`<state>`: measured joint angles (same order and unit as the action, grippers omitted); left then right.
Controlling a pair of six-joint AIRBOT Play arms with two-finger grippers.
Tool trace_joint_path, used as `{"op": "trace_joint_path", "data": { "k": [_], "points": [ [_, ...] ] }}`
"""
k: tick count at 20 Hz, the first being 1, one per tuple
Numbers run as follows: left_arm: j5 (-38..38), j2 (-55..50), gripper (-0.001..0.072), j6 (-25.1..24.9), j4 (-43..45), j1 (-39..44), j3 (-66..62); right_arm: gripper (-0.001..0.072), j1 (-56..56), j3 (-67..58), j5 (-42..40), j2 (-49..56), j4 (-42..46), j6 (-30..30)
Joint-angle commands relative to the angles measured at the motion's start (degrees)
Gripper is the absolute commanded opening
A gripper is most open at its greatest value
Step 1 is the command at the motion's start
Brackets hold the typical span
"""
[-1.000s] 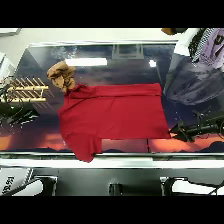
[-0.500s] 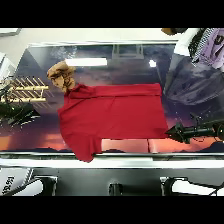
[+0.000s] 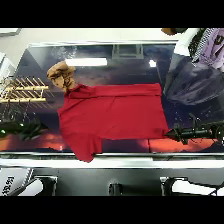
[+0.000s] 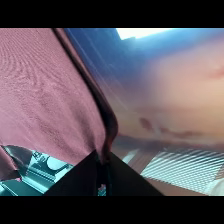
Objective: Fold the clothes and pants, and hang the long-sleeved shirts on hangers.
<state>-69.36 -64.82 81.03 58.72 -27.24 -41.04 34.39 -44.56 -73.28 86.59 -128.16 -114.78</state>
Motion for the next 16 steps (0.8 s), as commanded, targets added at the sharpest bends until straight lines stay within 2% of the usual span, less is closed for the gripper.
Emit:
{"op": "trace_joint_path", "data": {
  "k": [1, 6, 9, 16],
  "points": [
    [4.42, 1.22, 0.0394, -7.65, -9.79, -1.11, 10.84, 0.0031, -0.02, 0.04, -0.83, -0.04, -0.37, -0.02],
    [8.92, 0.98, 0.0394, -9.29, -11.8, -1.11, 14.6, 0.0031, -0.02, 0.04, -1.88, -0.07, -0.44, 0.13],
    [9.55, -0.02, 0.0394, -12.17, -15.39, -1.09, 14.6, 0.0031, -0.02, 0.04, -1.95, -0.07, -0.44, 0.11],
    [14.25, -3.43, 0.0394, -12.24, -17.38, 4.52, 14.58, 0.0031, -0.02, 0.04, -2.23, -0.04, -0.44, -0.13]
  ]
}}
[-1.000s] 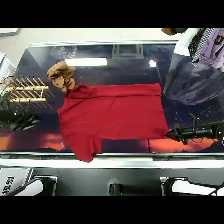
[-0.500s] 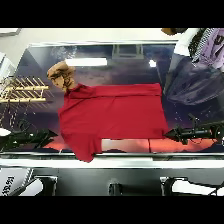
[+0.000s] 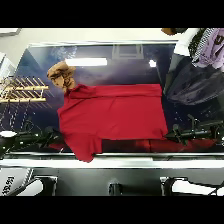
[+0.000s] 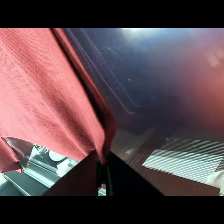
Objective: Fold the clothes and pants, and hang the long-sleeved shirts on hangers.
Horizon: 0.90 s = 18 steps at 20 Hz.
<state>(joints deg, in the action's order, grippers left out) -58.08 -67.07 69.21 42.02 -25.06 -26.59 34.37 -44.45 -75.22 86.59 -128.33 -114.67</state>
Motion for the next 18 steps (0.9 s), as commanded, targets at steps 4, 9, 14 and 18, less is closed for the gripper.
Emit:
{"op": "trace_joint_path", "data": {
  "k": [4, 9, 14, 18],
  "points": [
    [4.61, -3.65, 0.0391, -0.24, -2.43, 6.6, 0.13, 0.0031, 0.0, -0.07, -0.28, -0.13, -0.46, -0.22],
    [3.58, -3.69, 0.0015, -0.28, -3.06, 8.28, -1.09, 0.003, 0.0, -0.07, -0.31, -2.34, -3.06, -1.84],
    [-0.39, -3.54, 0.0013, -0.44, -3.06, 8.57, -11.61, 0.0028, -6.78, -2.27, 2.64, -8.7, -12.57, -6.43],
    [-4.17, -3.54, 0.0011, 0.63, -2.82, 10.86, -29.38, 0.0027, -20.39, -16.35, 13.99, -13.57, -9.22, -0.07]
  ]
}}
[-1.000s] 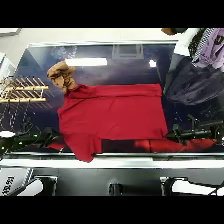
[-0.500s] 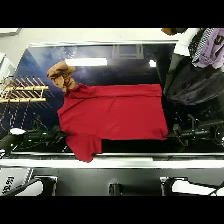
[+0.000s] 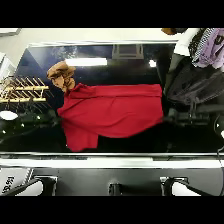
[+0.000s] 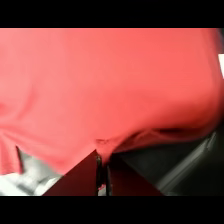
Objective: Fold the clothes and pants, and hang the long-sleeved shirts on hangers.
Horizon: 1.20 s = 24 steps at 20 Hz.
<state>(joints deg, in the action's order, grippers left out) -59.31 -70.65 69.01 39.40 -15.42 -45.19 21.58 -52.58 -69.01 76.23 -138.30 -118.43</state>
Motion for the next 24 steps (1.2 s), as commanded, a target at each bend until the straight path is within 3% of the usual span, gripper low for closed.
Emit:
{"op": "trace_joint_path", "data": {
  "k": [1, 4, 8, 12, 15, 18, 24],
  "points": [
    [-4.28, 0.04, 0.0011, 2.01, 0.26, 1.68, -17.29, 0.0027, -9.49, -13.79, 9.62, -4.0, 2.99, 6.29],
    [-10.25, 0.48, 0.001, 8.9, 7.39, 2.54, -39.19, 0.0027, -11.98, -34.05, 10.14, -5.9, 10.71, 14.88],
    [-17.51, 4.11, 0.001, 25.22, 27.43, 2.99, -65.22, 0.0028, -11.96, -56.41, 6.19, -11.74, 16.31, 19.08],
    [-23.69, 11.54, 0.001, 34.34, 37.16, 2.99, -74.27, 0.0028, -11.96, -62.82, 6.14, -23.1, 23.69, 24.26],
    [-27.47, 18.05, 0.001, 36.41, 41.13, 2.99, -72.81, 0.0028, -11.96, -62.82, 5.42, -30.03, 32.17, 30.32],
    [-30.77, 20.39, 0.001, 37.09, 45.18, 2.99, -72.67, 0.0028, -11.96, -62.82, 4.66, -32.17, 35.08, 34.27],
    [-33.94, 13.38, 0.001, 31.08, 42.49, 3.02, -69.42, 0.0028, -11.98, -62.82, -6.32, -23.32, 33.33, 40.52]
  ]
}}
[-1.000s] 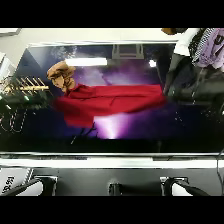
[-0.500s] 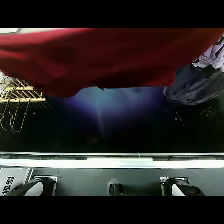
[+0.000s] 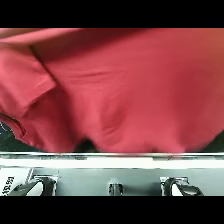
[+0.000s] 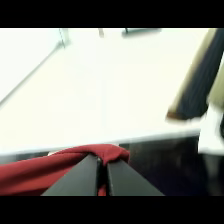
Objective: Fold the clothes and pants, and hang the long-sleeved shirts on hangers.
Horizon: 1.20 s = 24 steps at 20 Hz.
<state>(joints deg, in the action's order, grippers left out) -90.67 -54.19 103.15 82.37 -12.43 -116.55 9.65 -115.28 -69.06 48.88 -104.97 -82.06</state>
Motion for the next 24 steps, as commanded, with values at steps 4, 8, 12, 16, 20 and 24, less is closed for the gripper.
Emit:
{"op": "trace_joint_path", "data": {
  "k": [4, 8, 12, 16, 20, 24],
  "points": [
    [-1.77, -16.04, 0.001, -9.9, -1.09, 3.87, 7.82, 0.0029, -0.04, -0.09, -17.62, 19.91, -1.51, 5.14],
    [5.75, -34.82, 0.001, -12.76, -1.09, 8.72, 8.09, 0.0029, -0.66, 0.33, -19.15, 39.36, -1.31, 4.96],
    [17.92, -48.98, 0.001, -12.52, -1.11, 11.98, 7.98, 0.0028, -0.68, 0.33, -9.92, 55.41, -2.1, 4.94],
    [31.04, -54.64, 0.001, -10.12, -1.18, 13.31, 7.43, 0.0028, -0.68, 0.31, 2.36, 62.66, -2.01, 5.42],
    [34.47, -54.58, 0.0011, -10.19, -1.16, 13.35, 7.02, 0.0028, -0.68, 0.31, 7.41, 63.12, -1.27, 5.38],
    [24.37, -54.53, 0.0012, -10.21, -1.09, 13.2, 7.04, 0.0028, -0.68, 0.31, -0.15, 63.12, 0.15, 5.33]
  ]
}}
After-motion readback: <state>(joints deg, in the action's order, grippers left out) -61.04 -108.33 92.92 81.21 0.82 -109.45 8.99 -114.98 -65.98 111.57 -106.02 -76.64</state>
